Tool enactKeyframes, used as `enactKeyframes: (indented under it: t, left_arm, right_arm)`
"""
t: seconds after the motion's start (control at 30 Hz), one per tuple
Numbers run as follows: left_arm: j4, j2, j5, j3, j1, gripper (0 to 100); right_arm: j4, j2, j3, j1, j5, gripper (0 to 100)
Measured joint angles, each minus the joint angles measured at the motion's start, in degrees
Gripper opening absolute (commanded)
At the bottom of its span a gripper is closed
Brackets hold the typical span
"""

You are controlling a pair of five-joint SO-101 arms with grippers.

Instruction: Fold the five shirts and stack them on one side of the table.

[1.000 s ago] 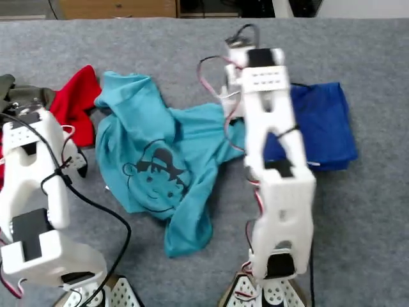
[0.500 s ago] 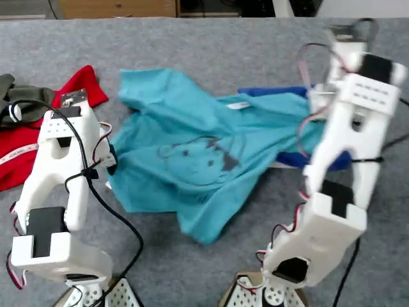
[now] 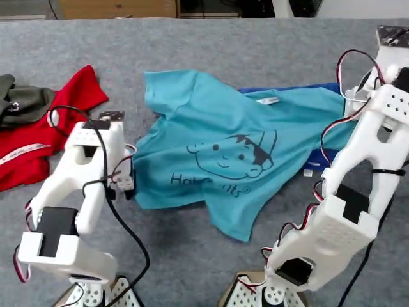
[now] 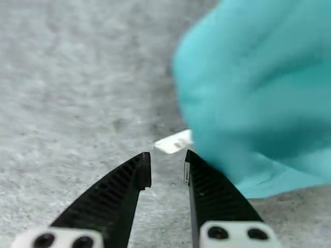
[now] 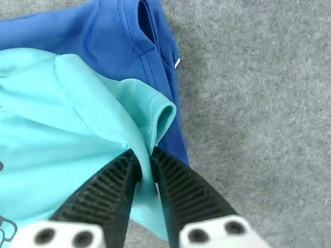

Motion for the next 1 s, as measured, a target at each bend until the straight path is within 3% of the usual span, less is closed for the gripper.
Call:
enactKeyframes:
  t: [0.53,0.77,1.0]
  left_arm:
    - [-0.18,0.44,11.43,-11.08,10.9,13]
    - [-5.8,10.11,14.68,-12.84,10.9,13]
    - [-5.63,16.62,14.86,-15.56,7.82,12]
  right_arm:
    - [0.0,1.67,0.0,0.0,0.0,0.1]
    - [0.0,1.67,0.0,-0.26,0.0,0.1]
    - [0.0,1.67,0.0,-0.62,0.0,0.1]
